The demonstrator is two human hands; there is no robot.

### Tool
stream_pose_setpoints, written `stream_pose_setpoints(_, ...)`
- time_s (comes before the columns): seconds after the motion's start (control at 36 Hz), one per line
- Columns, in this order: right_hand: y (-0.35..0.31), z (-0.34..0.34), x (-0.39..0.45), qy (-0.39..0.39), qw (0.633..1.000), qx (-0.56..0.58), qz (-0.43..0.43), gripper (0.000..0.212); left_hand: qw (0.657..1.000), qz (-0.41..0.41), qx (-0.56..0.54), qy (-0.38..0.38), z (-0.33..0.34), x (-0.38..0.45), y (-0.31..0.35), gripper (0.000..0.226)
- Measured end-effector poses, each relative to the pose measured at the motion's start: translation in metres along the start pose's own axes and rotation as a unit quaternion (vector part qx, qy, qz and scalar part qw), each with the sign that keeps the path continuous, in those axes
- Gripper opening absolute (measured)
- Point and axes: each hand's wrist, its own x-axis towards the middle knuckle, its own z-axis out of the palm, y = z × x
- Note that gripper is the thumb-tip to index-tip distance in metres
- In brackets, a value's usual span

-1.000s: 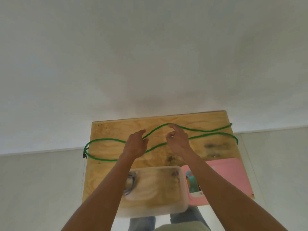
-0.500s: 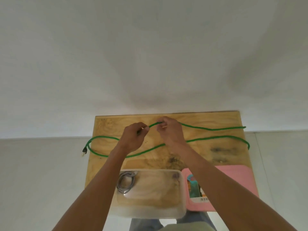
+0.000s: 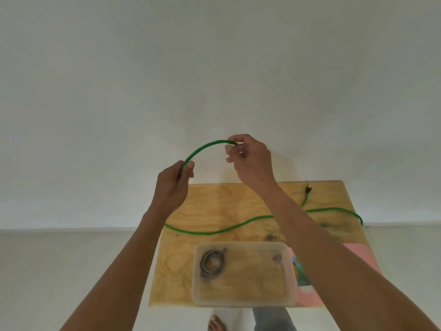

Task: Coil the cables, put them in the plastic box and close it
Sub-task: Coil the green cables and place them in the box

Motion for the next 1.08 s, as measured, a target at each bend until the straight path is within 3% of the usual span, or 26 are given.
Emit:
stream_pose_setpoints(0.14, -0.027, 0.010, -0.022, -0.084, 0.996, -0.036, 0.005, 0.048, 0.992, 0.004, -0.116, 0.053, -0.019, 0.007, 0.053, 0.048)
stream_pose_setpoints(0.28, -0.022, 0.015, -0.069, -0.224, 0.963, -0.148, 0.038, 0.055, 0.938, -0.062, -0.339, 0.045, -0.032, 0.011, 0.101, 0.048)
stream_pose_setpoints(0.33, -0.019, 0.018, -0.081, -0.212, 0.969, -0.126, 0.033, 0.048, 0.914, -0.081, -0.396, 0.030, -0.034, 0.010, 0.116, 0.047)
stream_pose_setpoints(0.47, -0.033, 0.008, -0.082, -0.095, 0.994, -0.059, -0.004, 0.009, 0.857, -0.105, -0.504, -0.028, -0.035, 0.006, 0.134, 0.043)
stream_pose_setpoints(0.53, -0.041, -0.002, -0.076, -0.064, 0.996, -0.054, -0.023, 0.007, 0.867, -0.101, -0.485, -0.062, -0.034, 0.005, 0.138, 0.043)
stream_pose_setpoints(0.61, -0.055, -0.021, -0.065, -0.028, 0.998, -0.039, -0.040, 0.008, 0.933, -0.063, -0.336, -0.116, -0.025, -0.002, 0.137, 0.039)
stream_pose_setpoints(0.67, -0.066, -0.037, -0.055, -0.014, 0.999, -0.022, -0.047, 0.011, 0.954, -0.011, -0.236, -0.182, -0.016, -0.011, 0.137, 0.039)
stream_pose_setpoints(0.78, -0.082, -0.070, -0.039, 0.018, 0.999, -0.007, -0.046, 0.015, 0.945, 0.007, -0.197, -0.261, 0.007, -0.028, 0.143, 0.045)
stream_pose_setpoints(0.94, -0.097, -0.107, -0.015, 0.014, 0.999, 0.031, -0.024, 0.028, 0.941, 0.023, -0.227, -0.250, 0.035, -0.035, 0.170, 0.033)
stream_pose_setpoints(1.08, -0.109, -0.124, 0.004, -0.020, 0.994, 0.103, -0.006, 0.031, 0.937, 0.028, -0.259, -0.232, 0.045, -0.035, 0.191, 0.042)
